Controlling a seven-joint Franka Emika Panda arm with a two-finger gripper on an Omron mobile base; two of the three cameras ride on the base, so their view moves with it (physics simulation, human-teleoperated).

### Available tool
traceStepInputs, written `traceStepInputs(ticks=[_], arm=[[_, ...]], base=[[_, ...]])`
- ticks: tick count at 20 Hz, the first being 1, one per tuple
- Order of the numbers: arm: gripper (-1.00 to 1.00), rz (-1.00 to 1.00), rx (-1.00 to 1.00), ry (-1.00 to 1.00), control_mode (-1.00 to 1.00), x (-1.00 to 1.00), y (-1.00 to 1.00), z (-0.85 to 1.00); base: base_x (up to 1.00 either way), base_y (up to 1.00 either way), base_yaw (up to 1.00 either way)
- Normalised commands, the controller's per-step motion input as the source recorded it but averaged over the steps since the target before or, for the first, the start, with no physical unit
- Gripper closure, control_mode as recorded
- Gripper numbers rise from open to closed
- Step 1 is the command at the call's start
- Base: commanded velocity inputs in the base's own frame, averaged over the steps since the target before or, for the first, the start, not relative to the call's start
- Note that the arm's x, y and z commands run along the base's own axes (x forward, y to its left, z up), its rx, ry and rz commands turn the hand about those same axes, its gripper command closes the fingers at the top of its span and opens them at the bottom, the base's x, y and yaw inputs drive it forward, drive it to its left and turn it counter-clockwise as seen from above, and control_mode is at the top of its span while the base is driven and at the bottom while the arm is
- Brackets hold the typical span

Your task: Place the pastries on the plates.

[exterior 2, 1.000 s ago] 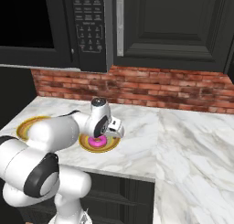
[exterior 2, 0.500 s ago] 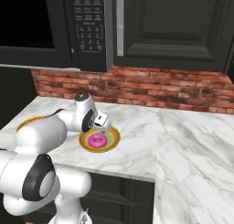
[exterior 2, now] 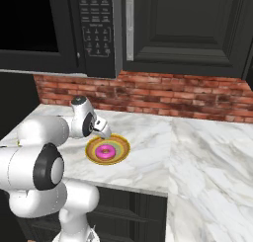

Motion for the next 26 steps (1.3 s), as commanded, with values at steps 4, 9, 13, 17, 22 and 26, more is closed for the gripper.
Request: traceStepInputs(ticks=[4, 9, 13, 17, 22, 26], arm=[[-1.0, 0.03, 0.0, 0.04, -1.0, 0.0, 0.1, 0.0], [-1.0, 0.15, 0.04, 0.04, -1.0, 0.08, 0.21, 0.0], [-1.0, 0.13, 0.04, 0.03, -1.0, 0.22, 0.31, 0.0], [-1.0, 0.12, 0.02, 0.07, -1.0, 0.26, 0.36, 0.0], [-1.0, 0.1, 0.01, 0.07, -1.0, 0.18, 0.19, -0.07], [-1.0, 0.06, 0.0, 0.04, -1.0, 0.32, 0.18, -0.07]], base=[[0.0, 0.0, 0.0], [0.0, 0.0, 0.0], [0.0, 0.0, 0.0], [0.0, 0.0, 0.0], [0.0, 0.0, 0.0], [0.0, 0.0, 0.0]])
